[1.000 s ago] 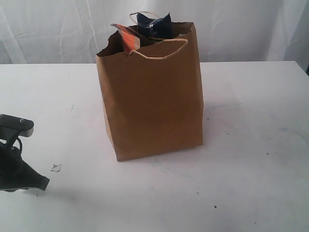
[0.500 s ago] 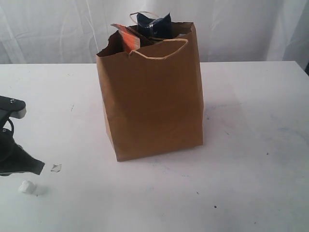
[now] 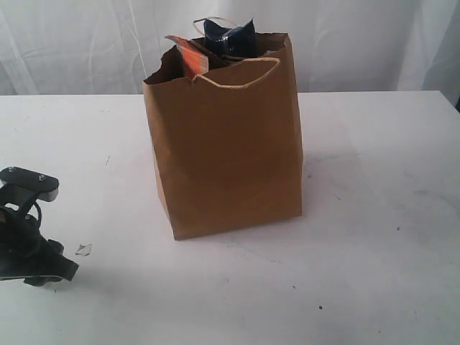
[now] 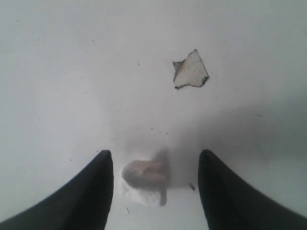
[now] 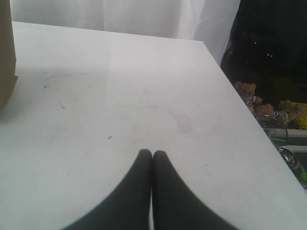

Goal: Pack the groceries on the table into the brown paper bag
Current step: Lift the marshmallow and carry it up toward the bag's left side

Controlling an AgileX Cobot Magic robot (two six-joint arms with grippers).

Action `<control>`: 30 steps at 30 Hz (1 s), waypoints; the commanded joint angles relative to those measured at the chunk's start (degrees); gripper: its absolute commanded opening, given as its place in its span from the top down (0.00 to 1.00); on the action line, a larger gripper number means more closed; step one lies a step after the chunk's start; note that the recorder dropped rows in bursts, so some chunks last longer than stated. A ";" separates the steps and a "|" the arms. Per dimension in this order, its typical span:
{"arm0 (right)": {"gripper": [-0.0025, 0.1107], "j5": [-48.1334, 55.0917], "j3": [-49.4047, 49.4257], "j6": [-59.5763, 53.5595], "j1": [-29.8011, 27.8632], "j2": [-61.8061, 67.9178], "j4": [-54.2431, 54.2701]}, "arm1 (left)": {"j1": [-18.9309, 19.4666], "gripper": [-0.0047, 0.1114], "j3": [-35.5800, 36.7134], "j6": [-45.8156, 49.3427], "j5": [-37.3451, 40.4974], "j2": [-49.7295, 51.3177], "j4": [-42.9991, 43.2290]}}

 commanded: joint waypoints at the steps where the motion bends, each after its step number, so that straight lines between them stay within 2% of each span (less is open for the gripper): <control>1: 0.98 -0.47 0.05 0.00 -0.43 -0.35 -0.46 | -0.23 0.46 0.28 0.00 0.07 1.61 -0.33; 5: 0.98 -0.47 0.05 0.00 -0.43 -0.35 -0.46 | -0.23 0.47 0.64 0.00 0.12 2.19 -0.33; 8: 0.98 -0.47 0.05 0.00 -0.43 -0.35 -0.46 | -0.23 0.52 0.95 0.00 -0.10 2.19 -0.33; 14: 0.98 -0.47 0.05 0.00 -0.43 -0.35 -0.46 | -0.23 0.86 0.95 0.00 0.70 2.19 -0.33; 17: 0.98 -0.47 0.05 0.00 -0.43 -0.35 -0.46 | -0.23 0.96 0.95 0.00 1.42 2.19 -0.33; 22: 0.98 -0.47 0.05 0.00 -0.43 -0.35 -0.46 | -0.23 0.96 0.95 0.00 2.62 1.43 -0.33; 30: 0.98 -0.47 0.05 0.00 -0.43 -0.35 -0.46 | -0.23 0.96 -4.41 0.00 13.85 -9.05 -1.20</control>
